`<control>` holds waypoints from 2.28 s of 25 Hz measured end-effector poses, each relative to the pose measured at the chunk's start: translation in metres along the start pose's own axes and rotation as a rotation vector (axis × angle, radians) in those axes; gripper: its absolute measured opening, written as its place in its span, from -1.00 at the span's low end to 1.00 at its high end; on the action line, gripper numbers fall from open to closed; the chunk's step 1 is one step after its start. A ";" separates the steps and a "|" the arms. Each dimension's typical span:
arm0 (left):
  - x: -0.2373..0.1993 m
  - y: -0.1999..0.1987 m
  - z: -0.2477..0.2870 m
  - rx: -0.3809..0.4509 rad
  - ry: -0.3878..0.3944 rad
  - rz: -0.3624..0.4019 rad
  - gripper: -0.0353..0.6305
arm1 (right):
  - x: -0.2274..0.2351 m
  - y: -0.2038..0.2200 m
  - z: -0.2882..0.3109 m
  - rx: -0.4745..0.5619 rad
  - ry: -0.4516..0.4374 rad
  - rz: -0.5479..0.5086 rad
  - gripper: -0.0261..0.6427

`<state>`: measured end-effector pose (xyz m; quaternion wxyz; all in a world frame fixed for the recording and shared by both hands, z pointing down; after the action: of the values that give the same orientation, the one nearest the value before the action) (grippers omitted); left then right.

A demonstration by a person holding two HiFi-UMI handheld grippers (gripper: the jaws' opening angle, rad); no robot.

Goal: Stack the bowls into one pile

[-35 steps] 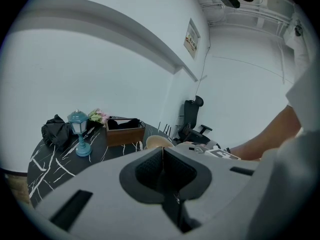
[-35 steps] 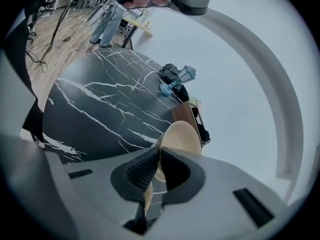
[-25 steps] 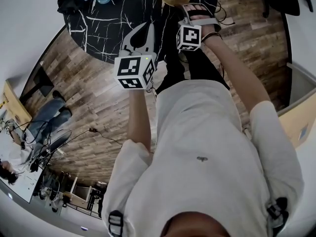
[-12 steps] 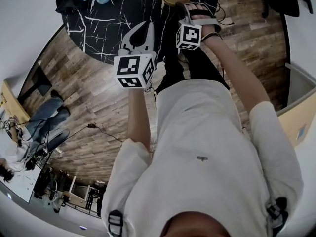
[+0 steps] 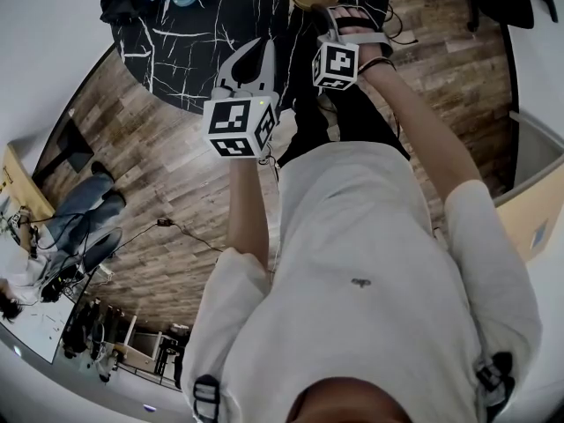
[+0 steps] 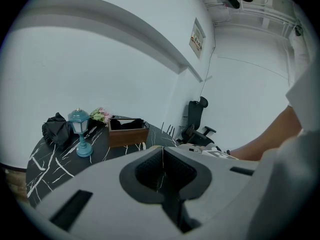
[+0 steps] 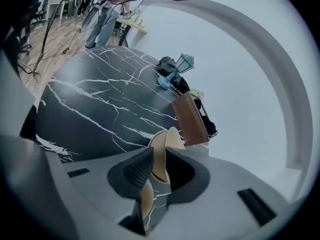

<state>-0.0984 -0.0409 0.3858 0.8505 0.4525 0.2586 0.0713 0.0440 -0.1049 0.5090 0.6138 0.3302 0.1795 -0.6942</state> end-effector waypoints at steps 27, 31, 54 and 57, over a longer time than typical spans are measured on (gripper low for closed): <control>-0.005 0.005 -0.011 0.004 0.003 0.007 -0.87 | -0.010 -0.002 0.001 -0.026 0.000 0.004 -0.76; -0.003 0.006 -0.012 0.004 0.017 0.010 -0.87 | -0.012 0.001 -0.005 -0.039 0.001 0.012 -0.76; 0.008 0.020 -0.031 -0.004 0.077 0.040 -0.87 | -0.055 0.004 -0.057 -0.048 -0.040 0.114 -0.54; 0.009 0.022 -0.032 -0.004 0.079 0.037 -0.87 | -0.061 0.007 -0.059 -0.054 -0.050 0.117 -0.52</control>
<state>-0.1048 -0.0019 0.3855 0.8392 0.4521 0.2832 0.1054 0.0667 -0.0224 0.5090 0.6662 0.3059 0.1634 -0.6602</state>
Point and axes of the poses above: the fingertips, and each gripper's own axes: z forward along the fingers, x to its right, y out of its underside, the point moved 8 cm from there along -z, backward along the fingers, and after that the axes turned 7 degrees about -z, right-handed, at the moved point
